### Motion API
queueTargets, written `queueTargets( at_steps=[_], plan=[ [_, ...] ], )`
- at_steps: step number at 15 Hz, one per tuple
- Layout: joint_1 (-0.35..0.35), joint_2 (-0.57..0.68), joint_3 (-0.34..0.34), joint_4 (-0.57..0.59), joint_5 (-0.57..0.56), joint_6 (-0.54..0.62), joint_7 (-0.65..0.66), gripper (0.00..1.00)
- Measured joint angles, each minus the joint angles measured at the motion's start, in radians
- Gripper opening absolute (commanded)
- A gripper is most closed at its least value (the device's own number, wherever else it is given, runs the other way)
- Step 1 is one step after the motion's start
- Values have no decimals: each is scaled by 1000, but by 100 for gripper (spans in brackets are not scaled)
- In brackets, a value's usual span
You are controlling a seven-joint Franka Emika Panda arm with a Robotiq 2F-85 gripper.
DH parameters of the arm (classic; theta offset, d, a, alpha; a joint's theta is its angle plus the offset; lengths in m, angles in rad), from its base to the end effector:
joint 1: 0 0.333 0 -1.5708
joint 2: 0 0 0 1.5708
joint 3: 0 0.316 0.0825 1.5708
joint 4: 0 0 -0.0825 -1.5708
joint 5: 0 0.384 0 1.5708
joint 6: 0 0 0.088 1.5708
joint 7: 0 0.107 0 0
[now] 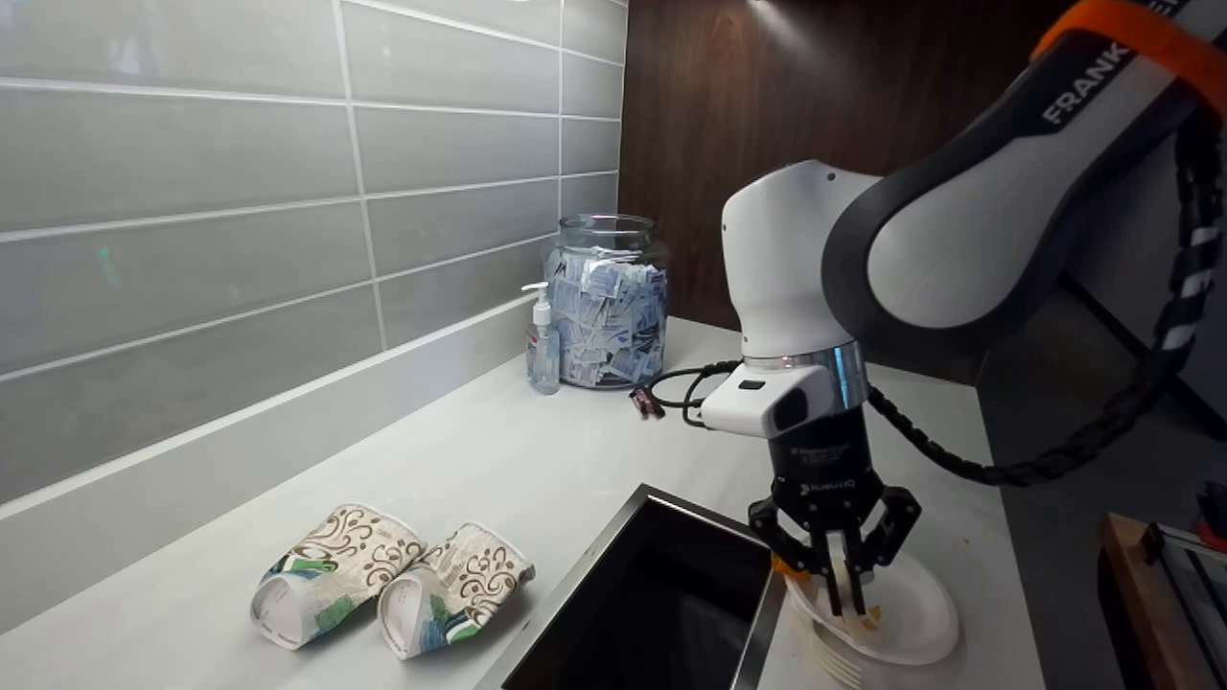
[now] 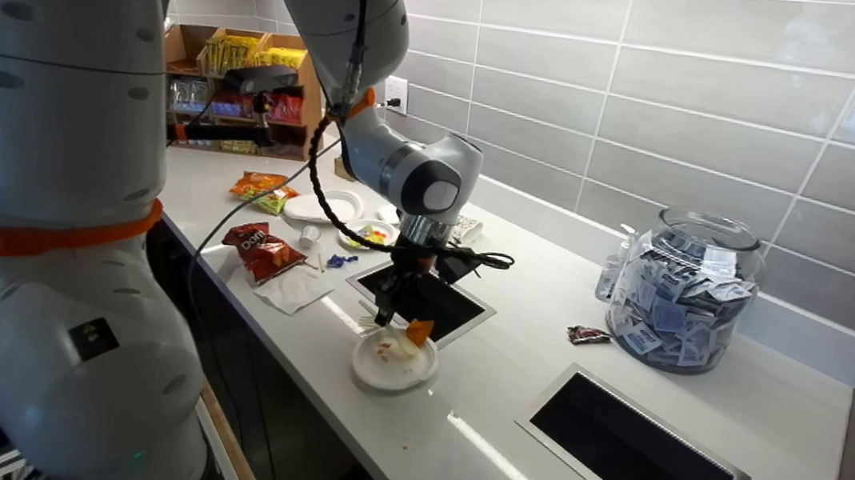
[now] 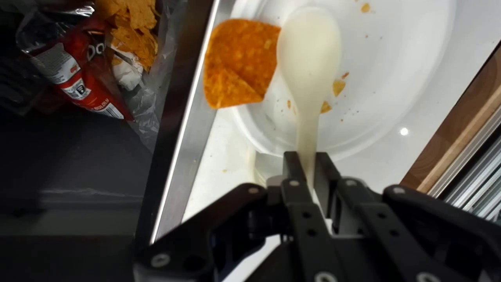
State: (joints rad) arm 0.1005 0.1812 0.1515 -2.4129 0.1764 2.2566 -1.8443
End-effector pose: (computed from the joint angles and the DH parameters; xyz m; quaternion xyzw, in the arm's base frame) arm 0.4405 0.1205 0.2152 -0.5464 -0.8176 0.0658 0.1694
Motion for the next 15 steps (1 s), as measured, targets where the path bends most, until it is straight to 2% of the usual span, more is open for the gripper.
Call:
queueTargets(
  at_steps=[15],
  plan=[
    [0,9,13,27,0,0,-28,3]
  ],
)
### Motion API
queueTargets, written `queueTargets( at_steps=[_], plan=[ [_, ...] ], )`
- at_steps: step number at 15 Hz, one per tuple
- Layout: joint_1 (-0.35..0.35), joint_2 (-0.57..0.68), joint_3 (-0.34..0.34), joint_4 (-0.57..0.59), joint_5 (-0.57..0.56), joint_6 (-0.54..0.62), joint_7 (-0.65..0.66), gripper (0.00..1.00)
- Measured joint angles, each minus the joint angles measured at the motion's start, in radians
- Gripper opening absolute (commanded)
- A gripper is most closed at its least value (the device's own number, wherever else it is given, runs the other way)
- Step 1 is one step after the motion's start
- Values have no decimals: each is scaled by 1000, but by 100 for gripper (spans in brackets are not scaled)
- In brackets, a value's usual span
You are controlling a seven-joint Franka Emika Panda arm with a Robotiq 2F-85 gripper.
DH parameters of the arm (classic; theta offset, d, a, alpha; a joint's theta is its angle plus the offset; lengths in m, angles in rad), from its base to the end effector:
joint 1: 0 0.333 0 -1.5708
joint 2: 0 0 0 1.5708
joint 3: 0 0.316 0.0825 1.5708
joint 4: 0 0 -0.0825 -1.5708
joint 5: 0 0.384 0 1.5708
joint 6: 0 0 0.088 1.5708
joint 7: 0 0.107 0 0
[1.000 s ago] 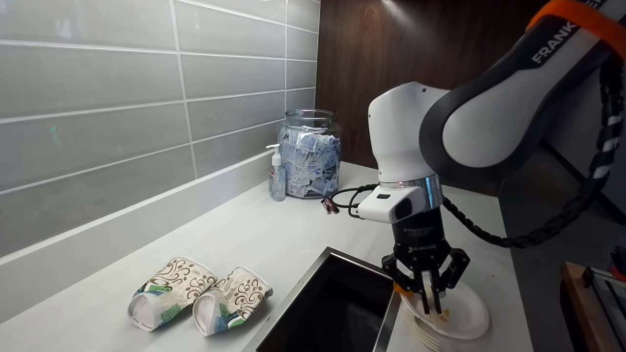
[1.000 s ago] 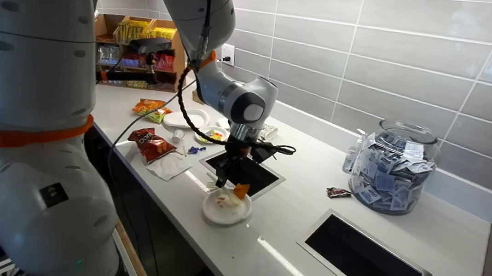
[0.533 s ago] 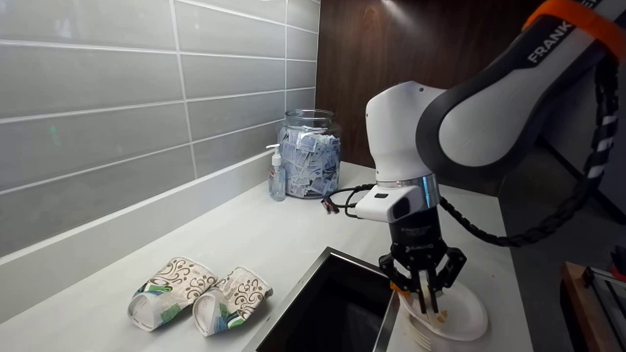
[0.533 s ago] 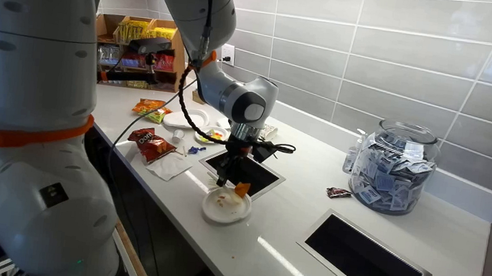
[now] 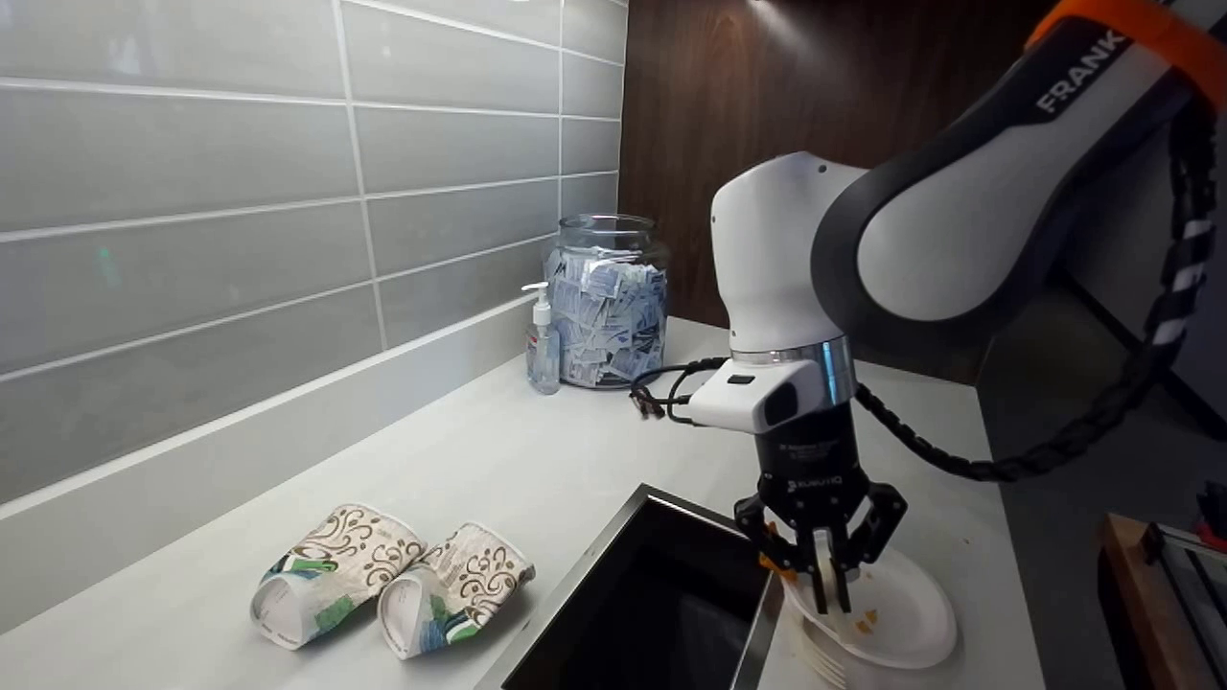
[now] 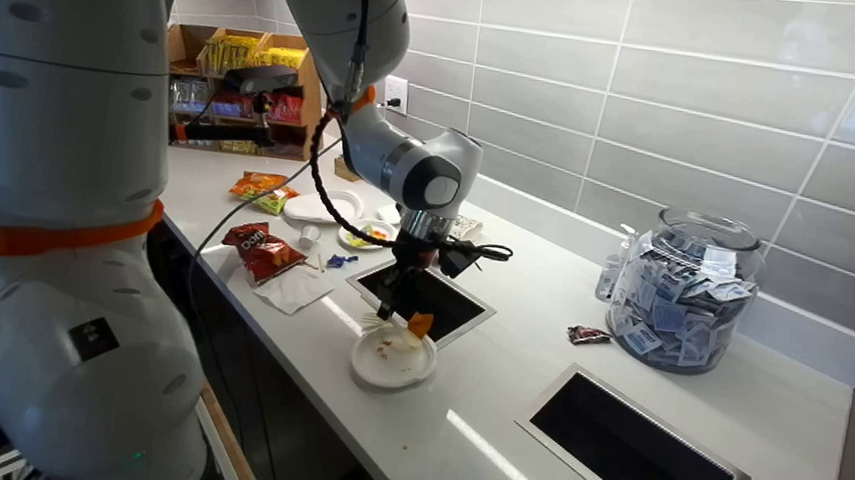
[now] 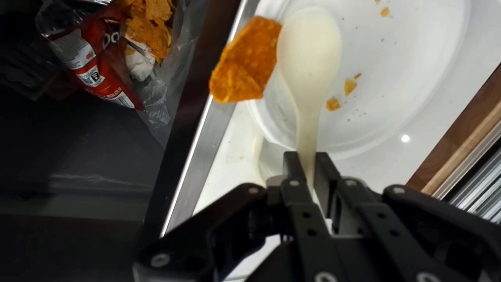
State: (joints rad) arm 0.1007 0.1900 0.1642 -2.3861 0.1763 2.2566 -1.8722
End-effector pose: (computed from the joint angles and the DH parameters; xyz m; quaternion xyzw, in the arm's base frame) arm 0.4486 0.1288 0.2201 -0.5298 -0.8300 0.0566 0.1651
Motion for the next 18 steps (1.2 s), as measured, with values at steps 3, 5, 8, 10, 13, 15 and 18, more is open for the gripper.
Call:
queueTargets(
  at_steps=[3,5,8,10,13,15,18],
  plan=[
    [0,0,5,6,-4,0,0,3],
    [0,0,10,9,-6,0,0,3],
    [1,0,17,13,-9,0,0,3],
    [1,0,20,16,-11,0,0,3],
    [2,0,24,20,-14,0,0,3],
    [2,0,25,22,-16,0,0,3],
    [3,0,26,25,-16,0,0,3]
  ],
)
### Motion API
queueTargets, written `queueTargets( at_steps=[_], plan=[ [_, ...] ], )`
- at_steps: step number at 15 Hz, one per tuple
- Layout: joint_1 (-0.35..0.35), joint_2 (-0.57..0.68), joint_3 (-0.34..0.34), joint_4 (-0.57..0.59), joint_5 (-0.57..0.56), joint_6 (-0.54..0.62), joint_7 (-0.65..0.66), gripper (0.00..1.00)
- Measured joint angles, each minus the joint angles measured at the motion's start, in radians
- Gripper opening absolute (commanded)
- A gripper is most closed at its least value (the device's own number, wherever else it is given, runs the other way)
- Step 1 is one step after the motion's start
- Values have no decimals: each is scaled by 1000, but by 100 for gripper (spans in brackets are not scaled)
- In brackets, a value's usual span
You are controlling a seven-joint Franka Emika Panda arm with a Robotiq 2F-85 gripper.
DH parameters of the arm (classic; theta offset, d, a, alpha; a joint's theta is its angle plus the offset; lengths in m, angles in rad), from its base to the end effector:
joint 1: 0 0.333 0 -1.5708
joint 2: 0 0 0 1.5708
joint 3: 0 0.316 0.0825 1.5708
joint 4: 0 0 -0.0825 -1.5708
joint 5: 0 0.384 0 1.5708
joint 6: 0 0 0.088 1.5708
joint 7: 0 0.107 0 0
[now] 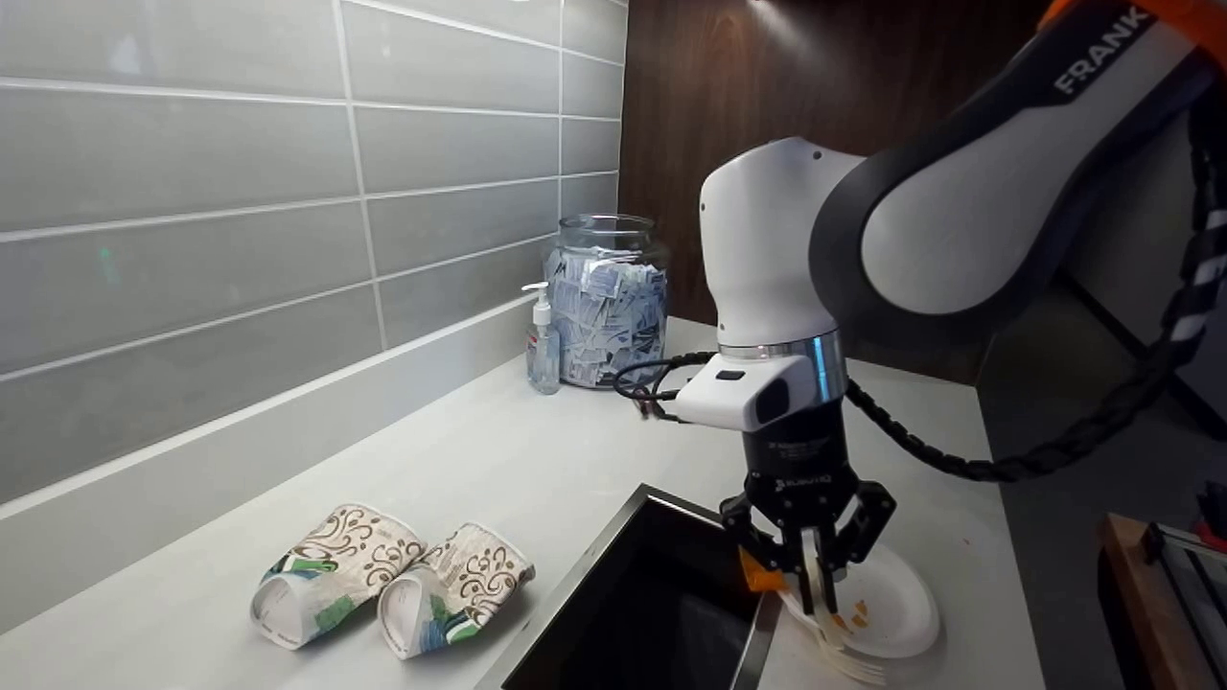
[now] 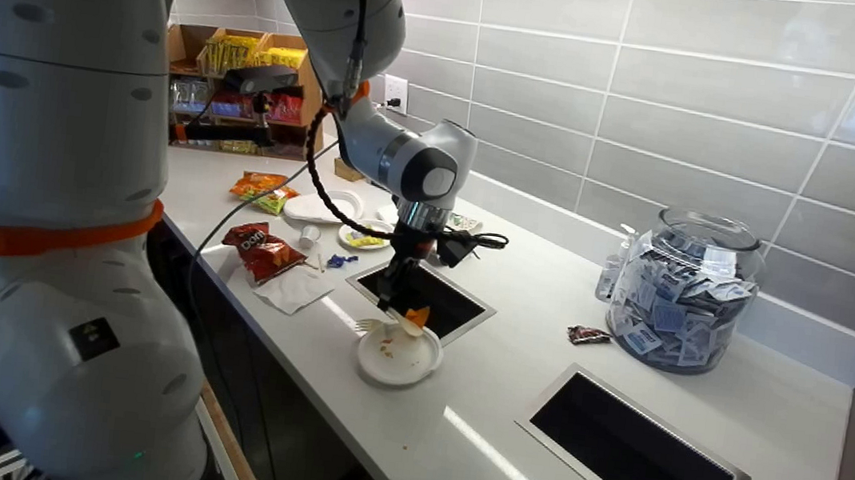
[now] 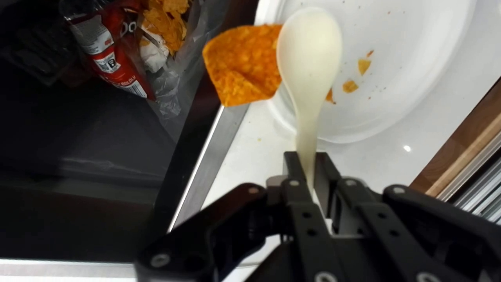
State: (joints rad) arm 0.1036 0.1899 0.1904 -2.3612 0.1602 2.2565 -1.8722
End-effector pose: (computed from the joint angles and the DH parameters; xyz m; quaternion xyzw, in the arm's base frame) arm 0.4545 0.1444 0.2288 -0.5130 -0.8429 0.0516 0.1539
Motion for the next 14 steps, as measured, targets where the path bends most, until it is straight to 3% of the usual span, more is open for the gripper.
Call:
queueTargets(
  at_steps=[14],
  plan=[
    [3,-15,21,20,7,8,-13,3]
  ],
)
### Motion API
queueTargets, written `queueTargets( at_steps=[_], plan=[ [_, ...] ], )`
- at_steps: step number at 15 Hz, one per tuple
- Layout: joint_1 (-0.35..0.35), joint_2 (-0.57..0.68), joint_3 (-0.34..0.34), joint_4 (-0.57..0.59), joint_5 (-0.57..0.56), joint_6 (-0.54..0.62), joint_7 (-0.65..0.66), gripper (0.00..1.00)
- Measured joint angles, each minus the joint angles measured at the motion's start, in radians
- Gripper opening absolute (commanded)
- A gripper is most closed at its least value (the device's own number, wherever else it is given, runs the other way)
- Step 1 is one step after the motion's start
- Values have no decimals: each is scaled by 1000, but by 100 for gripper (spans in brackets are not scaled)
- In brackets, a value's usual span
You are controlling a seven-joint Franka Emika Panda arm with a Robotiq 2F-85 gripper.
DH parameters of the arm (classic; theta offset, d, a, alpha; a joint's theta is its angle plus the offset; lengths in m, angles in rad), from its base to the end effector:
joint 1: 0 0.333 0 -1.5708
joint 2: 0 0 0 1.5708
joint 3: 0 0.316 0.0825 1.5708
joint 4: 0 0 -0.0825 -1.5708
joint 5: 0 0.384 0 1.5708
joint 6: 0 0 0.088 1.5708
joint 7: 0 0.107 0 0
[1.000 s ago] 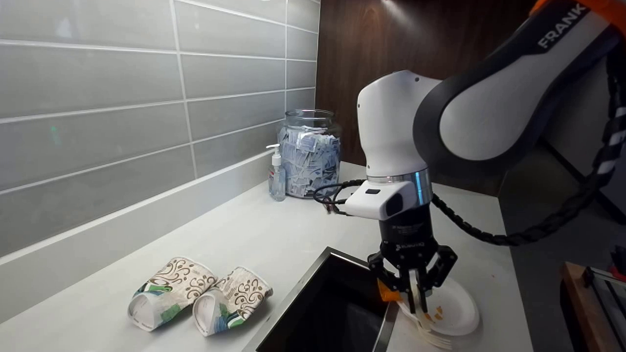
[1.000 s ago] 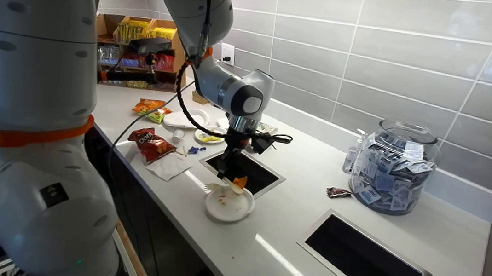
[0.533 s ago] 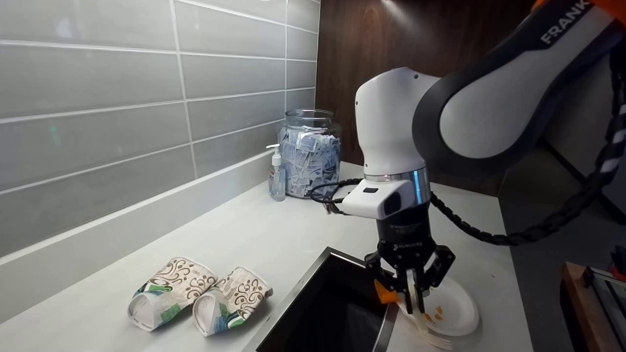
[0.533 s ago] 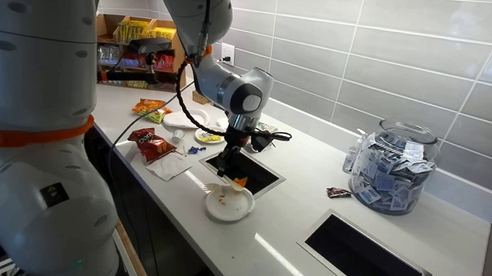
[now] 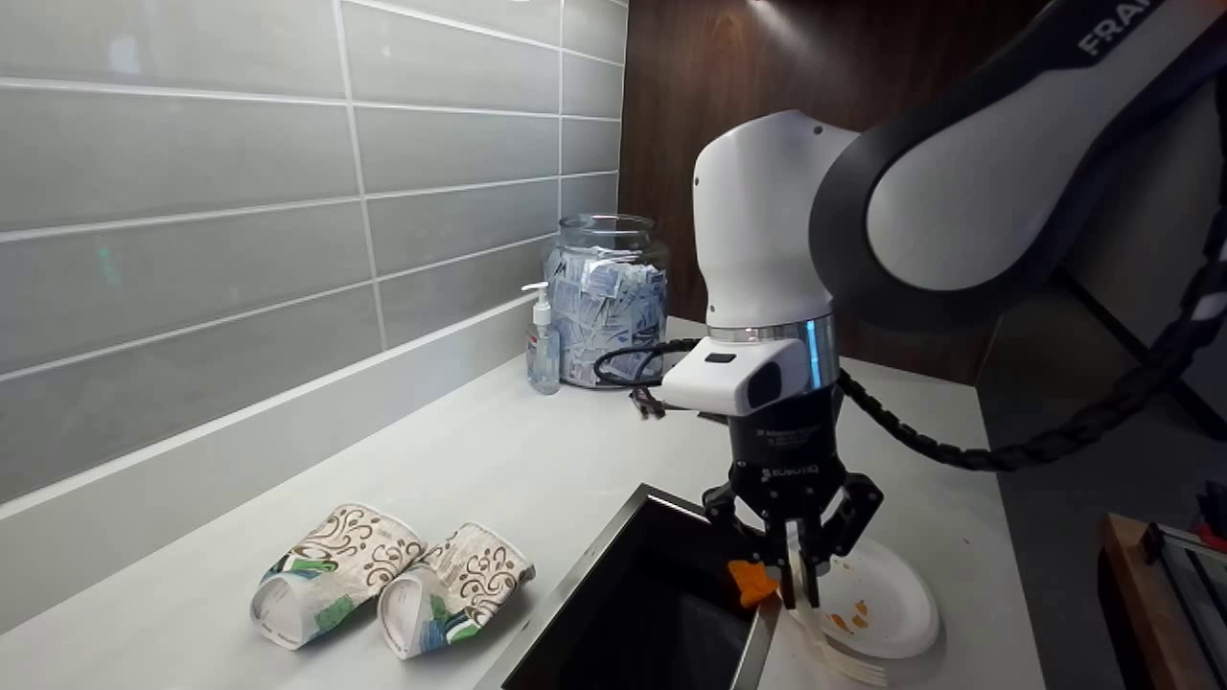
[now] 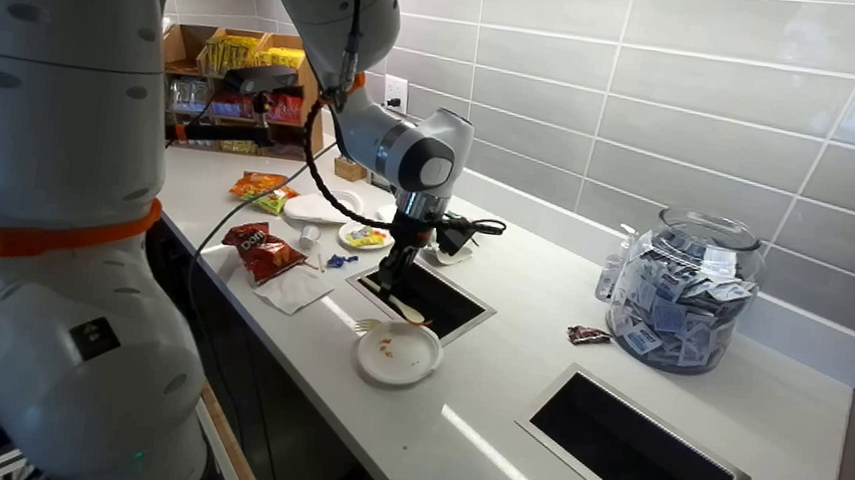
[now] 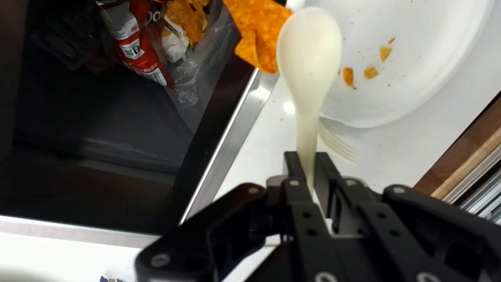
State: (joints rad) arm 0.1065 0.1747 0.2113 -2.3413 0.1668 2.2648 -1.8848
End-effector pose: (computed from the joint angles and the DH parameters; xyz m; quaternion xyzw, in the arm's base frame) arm 0.4609 0.1580 0.2437 -0.5004 -0.8536 0.0347 0.1407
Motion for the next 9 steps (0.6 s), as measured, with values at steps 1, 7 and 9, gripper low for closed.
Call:
queueTargets(
  at_steps=[1,7,9],
  plan=[
    [0,-4,0,0,0,2,-1,3],
    [0,-23,1,0,3,4,-22,3],
    [0,-27,1,0,4,4,-28,3]
  ],
)
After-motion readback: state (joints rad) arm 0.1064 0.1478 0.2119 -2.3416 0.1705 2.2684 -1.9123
